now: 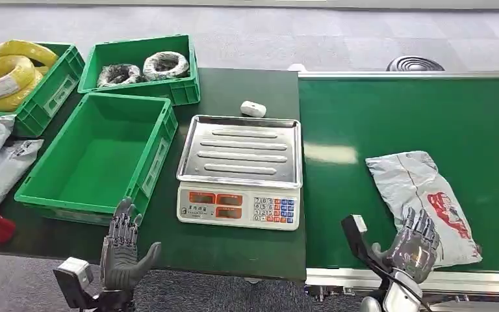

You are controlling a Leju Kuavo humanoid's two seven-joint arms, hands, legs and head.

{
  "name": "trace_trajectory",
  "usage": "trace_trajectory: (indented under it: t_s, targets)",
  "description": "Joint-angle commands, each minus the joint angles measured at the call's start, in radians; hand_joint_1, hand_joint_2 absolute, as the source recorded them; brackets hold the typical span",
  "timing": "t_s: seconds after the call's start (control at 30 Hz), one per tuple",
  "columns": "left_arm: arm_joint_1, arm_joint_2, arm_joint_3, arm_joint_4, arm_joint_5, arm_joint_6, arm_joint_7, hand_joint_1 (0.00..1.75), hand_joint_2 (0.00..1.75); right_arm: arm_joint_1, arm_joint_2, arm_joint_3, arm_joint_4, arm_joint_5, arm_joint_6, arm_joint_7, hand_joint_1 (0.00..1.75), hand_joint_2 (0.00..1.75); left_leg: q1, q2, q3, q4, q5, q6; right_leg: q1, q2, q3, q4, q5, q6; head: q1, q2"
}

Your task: Moved the parcel from conveyor to table for the left to box.

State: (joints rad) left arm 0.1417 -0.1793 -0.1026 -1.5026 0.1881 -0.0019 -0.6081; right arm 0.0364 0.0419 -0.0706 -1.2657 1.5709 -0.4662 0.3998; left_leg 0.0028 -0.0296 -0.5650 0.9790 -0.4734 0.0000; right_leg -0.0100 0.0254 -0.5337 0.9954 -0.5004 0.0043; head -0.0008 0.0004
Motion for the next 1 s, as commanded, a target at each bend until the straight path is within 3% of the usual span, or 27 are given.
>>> trace_trajectory:
  t_s: [0.03,0.13,0.3,0.47,0.83,0.93,1.0]
  targets:
    - [0.018,0.039,-0.024,0.044,0.015,-0.001,-0.008,0.0,1.75,0.031,-0.052,-0.094,-0.079,0.0,-0.025,-0.041,0.0,1.75,-0.001,0.0,0.001,-0.001,0.0,0.0,-0.001,-0.002,0.001,-0.001,0.0,0.0,0.0,0.0]
    - [0.011,0.049,-0.032,0.059,0.022,-0.003,-0.017,0.0,1.75,0.028,-0.09,-0.034,-0.087,0.0,-0.038,0.021,0.0,1.75,-0.001,0.001,0.0,-0.001,0.0,0.0,0.0,-0.001,0.0,-0.001,0.0,0.0,0.0,0.0]
    - [0.011,0.049,-0.033,0.058,0.022,-0.003,-0.017,0.0,1.75,0.028,-0.099,-0.031,-0.095,0.0,-0.045,0.03,0.0,1.75,0.0,0.002,0.001,-0.001,0.0,-0.001,0.0,-0.002,0.001,-0.001,0.0,0.0,0.0,0.0]
    - [0.017,0.059,-0.04,0.059,0.031,0.0,-0.023,0.0,1.75,0.055,-0.184,-0.031,-0.192,0.0,-0.07,0.108,0.0,1.75,-0.001,0.001,0.0,-0.001,0.0,0.0,-0.001,-0.002,0.0,0.0,0.0,0.0,0.0,0.0]
    - [0.013,0.073,-0.055,0.073,0.043,0.002,-0.031,0.0,1.75,0.015,-0.239,-0.076,-0.198,0.0,-0.096,0.103,0.0,1.75,0.0,0.002,0.0,-0.001,0.001,-0.001,0.0,-0.003,0.001,-0.001,0.001,0.0,0.0,0.0]
    - [0.011,0.078,-0.061,0.077,0.056,0.006,-0.032,0.0,1.75,-0.04,-0.182,-0.103,-0.132,0.0,-0.055,0.031,0.0,1.75,0.0,0.004,0.001,-0.001,0.0,0.0,0.0,0.0,0.001,-0.001,0.001,0.0,0.0,0.0]
    - [0.016,0.076,-0.055,0.062,0.057,0.01,-0.034,0.0,1.75,-0.09,-0.049,-0.209,-0.044,-0.004,0.017,-0.133,0.0,1.75,0.0,0.006,0.002,-0.002,0.0,-0.001,0.001,0.002,0.002,-0.002,0.002,0.0,0.0,0.0]
